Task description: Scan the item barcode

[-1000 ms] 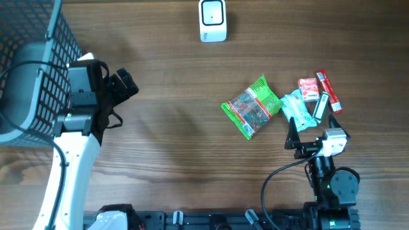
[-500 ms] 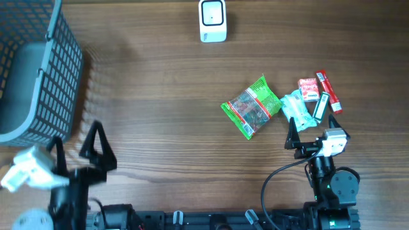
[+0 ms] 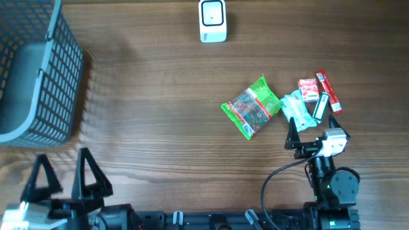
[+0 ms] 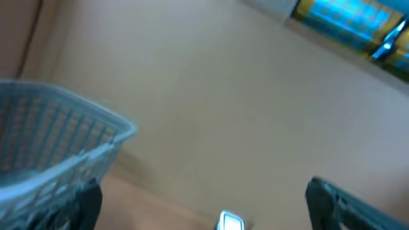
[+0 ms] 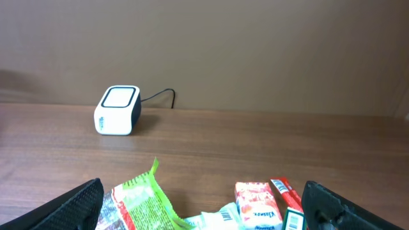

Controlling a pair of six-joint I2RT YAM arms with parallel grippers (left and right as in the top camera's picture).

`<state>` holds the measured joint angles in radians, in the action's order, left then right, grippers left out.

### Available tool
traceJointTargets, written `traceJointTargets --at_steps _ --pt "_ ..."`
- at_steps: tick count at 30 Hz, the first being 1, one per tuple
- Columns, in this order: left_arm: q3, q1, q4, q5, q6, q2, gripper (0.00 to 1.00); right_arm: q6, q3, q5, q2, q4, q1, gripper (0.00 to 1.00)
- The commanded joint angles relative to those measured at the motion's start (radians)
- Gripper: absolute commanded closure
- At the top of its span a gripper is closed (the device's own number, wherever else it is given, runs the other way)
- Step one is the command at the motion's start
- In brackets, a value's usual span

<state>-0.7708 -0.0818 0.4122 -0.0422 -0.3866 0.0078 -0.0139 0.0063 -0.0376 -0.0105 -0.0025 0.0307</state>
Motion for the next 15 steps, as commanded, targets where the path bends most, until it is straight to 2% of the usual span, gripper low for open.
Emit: traceJointTargets --at_steps 1,3,5,7,15 --pt "0.142 -0.006 -0.257 0.1 0.013 -0.003 0.0 -0.012 -0.002 -0.016 0.007 0.004 -0.004 0.0" --pt "0.272 -0.006 -0.517 0.124 0.013 -0.003 0.0 -0.012 -0.002 -0.016 0.007 0.004 -0.004 0.0" --pt "0.387 -0.006 -0.706 0.123 0.013 -0.003 0.0 -0.012 -0.002 -0.016 0.007 0.005 -0.004 0.0" --pt "0.483 -0.006 -0.817 0.118 0.013 -0.003 0.0 -0.012 -0.002 -0.016 0.007 0.005 -0.004 0.0" --pt "0.735 -0.006 -0.834 0.048 0.013 -0.004 0.0 -0.012 -0.002 -0.016 0.007 0.004 -0.004 0.0"
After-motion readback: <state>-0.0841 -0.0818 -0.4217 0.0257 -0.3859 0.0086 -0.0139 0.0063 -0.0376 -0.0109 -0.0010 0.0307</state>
